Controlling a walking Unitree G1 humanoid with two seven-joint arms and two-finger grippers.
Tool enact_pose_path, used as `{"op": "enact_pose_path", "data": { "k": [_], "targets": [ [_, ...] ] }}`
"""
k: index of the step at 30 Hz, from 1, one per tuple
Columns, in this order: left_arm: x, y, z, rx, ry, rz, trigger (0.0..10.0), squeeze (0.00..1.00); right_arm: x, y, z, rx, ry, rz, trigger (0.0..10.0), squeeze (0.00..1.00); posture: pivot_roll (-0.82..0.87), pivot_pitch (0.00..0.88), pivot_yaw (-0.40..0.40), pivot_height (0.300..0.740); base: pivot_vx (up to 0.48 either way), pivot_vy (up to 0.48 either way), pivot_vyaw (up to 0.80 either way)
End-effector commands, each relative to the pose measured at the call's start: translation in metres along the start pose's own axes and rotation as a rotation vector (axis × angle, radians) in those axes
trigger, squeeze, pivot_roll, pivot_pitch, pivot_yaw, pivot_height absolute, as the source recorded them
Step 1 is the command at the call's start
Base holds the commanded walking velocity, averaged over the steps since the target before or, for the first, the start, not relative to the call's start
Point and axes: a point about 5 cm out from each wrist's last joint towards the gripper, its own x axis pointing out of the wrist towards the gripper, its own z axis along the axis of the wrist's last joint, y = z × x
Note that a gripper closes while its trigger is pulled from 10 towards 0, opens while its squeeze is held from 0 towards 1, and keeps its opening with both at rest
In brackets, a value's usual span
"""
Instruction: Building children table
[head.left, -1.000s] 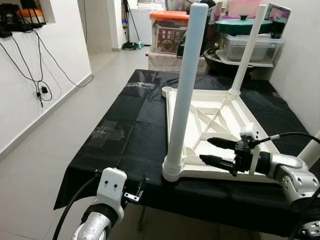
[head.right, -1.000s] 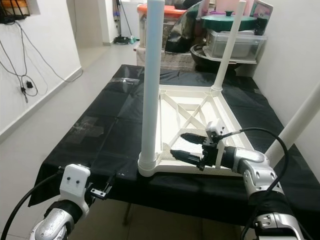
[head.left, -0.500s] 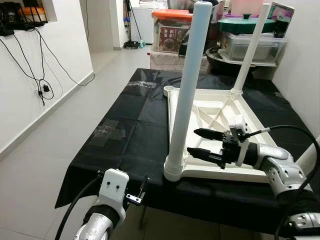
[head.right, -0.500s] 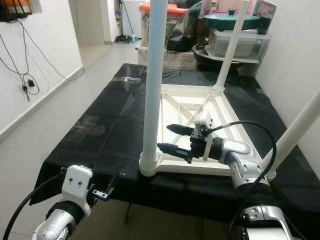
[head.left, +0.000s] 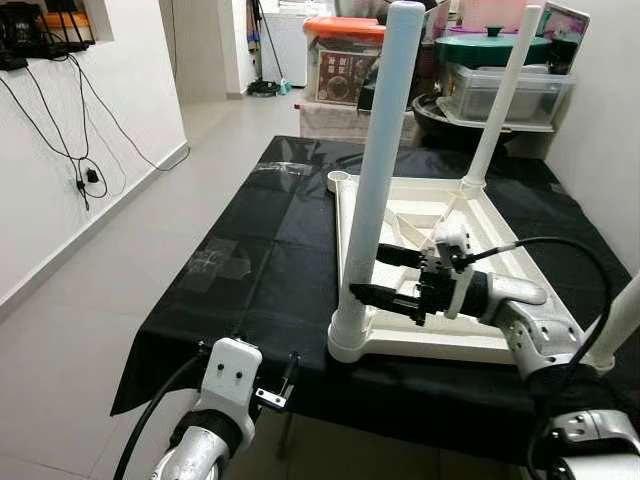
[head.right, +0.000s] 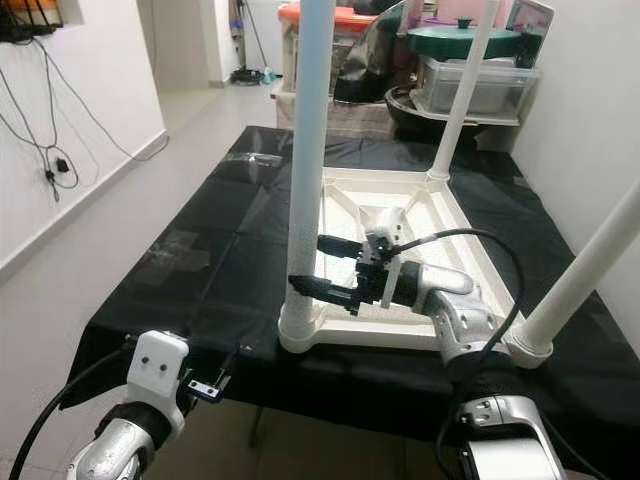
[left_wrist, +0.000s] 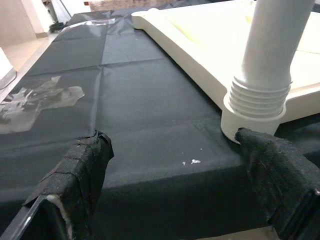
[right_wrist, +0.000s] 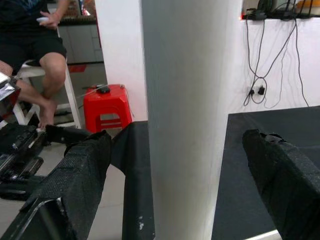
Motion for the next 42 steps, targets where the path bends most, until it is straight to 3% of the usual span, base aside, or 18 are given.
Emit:
{"op": "enact_pose_path", "data": {
  "k": [1,18,42],
  "targets": [
    [0.0,-0.001,-0.004,0.009,0.011,-0.004,10.0,0.0,0.004,0.0,-0.001,-0.011,0.011,0.006,10.0,0.0,0.11,0.0,-0.061,0.74,0.0,0.0,0.0],
    [0.0,-0.004,-0.002,0.006,0.007,-0.009,10.0,0.0,0.033,-0.001,0.009,-0.004,-0.051,0.001,10.0,0.0,0.11,0.0,-0.072,0.74,0.0,0.0,0.0],
    [0.0,-0.003,-0.002,0.011,0.01,-0.008,10.0,0.0,0.041,0.001,0.011,0.006,-0.083,0.013,9.8,0.0,0.12,0.0,-0.072,0.74,0.0,0.0,0.0]
  ]
}}
